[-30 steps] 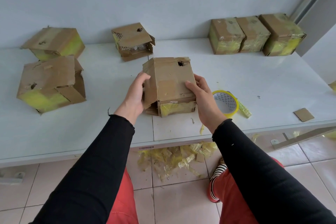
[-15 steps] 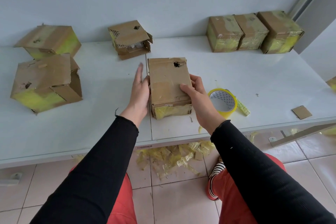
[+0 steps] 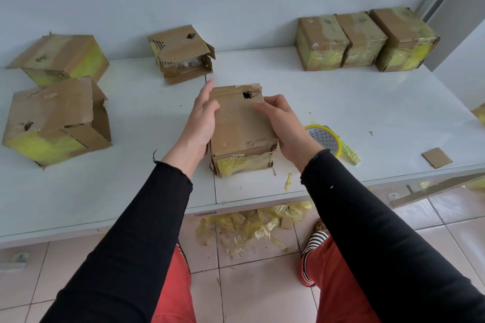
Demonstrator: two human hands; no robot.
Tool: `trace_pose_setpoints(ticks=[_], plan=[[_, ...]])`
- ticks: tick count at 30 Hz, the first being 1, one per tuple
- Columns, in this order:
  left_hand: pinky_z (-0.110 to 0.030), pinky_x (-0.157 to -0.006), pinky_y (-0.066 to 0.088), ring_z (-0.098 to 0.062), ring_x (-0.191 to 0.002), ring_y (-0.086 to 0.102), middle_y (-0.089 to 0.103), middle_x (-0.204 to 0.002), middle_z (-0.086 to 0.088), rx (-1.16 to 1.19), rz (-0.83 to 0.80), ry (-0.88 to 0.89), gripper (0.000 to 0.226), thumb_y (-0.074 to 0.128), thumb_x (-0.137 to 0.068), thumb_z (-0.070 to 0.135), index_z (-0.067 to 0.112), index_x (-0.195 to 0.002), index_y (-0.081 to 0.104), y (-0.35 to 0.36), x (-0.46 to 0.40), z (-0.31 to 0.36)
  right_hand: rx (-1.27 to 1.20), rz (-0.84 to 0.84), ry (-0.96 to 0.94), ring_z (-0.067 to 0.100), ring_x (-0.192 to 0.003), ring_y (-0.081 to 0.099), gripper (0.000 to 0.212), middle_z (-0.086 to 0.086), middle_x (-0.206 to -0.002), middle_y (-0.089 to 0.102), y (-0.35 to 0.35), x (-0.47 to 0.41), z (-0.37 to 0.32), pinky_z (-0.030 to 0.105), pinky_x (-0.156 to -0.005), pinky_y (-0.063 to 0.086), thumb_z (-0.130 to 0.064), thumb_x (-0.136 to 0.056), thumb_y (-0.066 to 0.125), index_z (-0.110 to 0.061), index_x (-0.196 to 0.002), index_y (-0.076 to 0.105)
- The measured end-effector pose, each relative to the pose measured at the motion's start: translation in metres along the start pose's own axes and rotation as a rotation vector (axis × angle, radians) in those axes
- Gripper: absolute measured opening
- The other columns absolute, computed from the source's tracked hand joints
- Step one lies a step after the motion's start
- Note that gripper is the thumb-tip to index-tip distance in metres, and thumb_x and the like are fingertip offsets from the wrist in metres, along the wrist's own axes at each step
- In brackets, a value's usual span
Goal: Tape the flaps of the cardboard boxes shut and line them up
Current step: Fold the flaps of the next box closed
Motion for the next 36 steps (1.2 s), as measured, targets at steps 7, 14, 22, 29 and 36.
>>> trace_pose_setpoints(ticks=[7, 14, 22, 29, 36], plan=[[-0.024, -0.119, 0.02, 0.008, -0.148, 0.017, 0.007, -0.17, 0.007, -0.219, -0.035, 0.163, 0.055, 0.045, -0.109, 0.017, 0.042, -0.157, 0.034, 0.008, 0.0, 0.007, 0.08, 0.092, 0.028, 0.021, -0.09, 0.067, 0.05, 0.005, -0.106, 0.067, 0.007, -0.036, -0.016, 0.036, -0.077, 0.055, -0.055, -0.09, 0.069, -0.009, -0.104, 0.054], [-0.023, -0.114, 0.02, -0.015, -0.145, 0.023, 0.026, -0.152, 0.006, -0.437, -0.086, 0.157, 0.048, 0.036, -0.111, 0.017, 0.05, -0.141, 0.056, 0.008, -0.014, 0.006, 0.046, 0.067, 0.123, 0.018, -0.083, 0.07, 0.046, 0.007, -0.109, 0.069, 0.011, -0.048, -0.018, 0.022, -0.053, 0.053, -0.049, -0.092, 0.063, -0.011, -0.119, 0.058], [-0.033, -0.113, 0.035, -0.028, -0.123, 0.041, 0.032, -0.116, 0.002, -0.492, -0.067, 0.103, 0.062, 0.037, -0.108, 0.019, 0.058, -0.154, 0.025, 0.009, -0.025, 0.007, 0.033, 0.045, -0.151, 0.017, -0.089, 0.066, 0.027, 0.005, -0.111, 0.066, 0.013, -0.043, -0.016, 0.03, -0.077, 0.06, -0.026, -0.103, 0.059, -0.021, -0.129, 0.065], [-0.006, -0.095, 0.035, -0.012, -0.125, 0.045, 0.038, -0.128, 0.0, -0.352, -0.033, 0.148, 0.048, 0.041, -0.108, 0.011, 0.045, -0.133, 0.063, 0.01, -0.022, 0.007, -0.223, -0.134, -0.126, 0.022, -0.086, 0.067, 0.026, 0.011, -0.101, 0.069, 0.013, -0.032, -0.015, 0.037, -0.075, 0.059, -0.035, -0.1, 0.066, -0.01, -0.107, 0.067], [0.009, -0.084, 0.026, -0.002, -0.126, 0.039, 0.035, -0.142, 0.003, -0.401, -0.013, 0.193, 0.05, 0.039, -0.109, 0.009, 0.042, -0.134, 0.067, 0.011, -0.018, 0.006, -0.192, -0.088, -0.132, 0.022, -0.091, 0.063, 0.028, 0.012, -0.109, 0.064, 0.009, -0.038, -0.013, 0.037, -0.083, 0.057, -0.005, -0.104, 0.053, -0.012, -0.129, 0.065]])
Point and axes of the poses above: each hand's wrist, its own x-axis away from the middle knuckle, its own y-axis out of the palm, z = x × y, the point moved 2 cm from there along -x, towards the middle knuckle
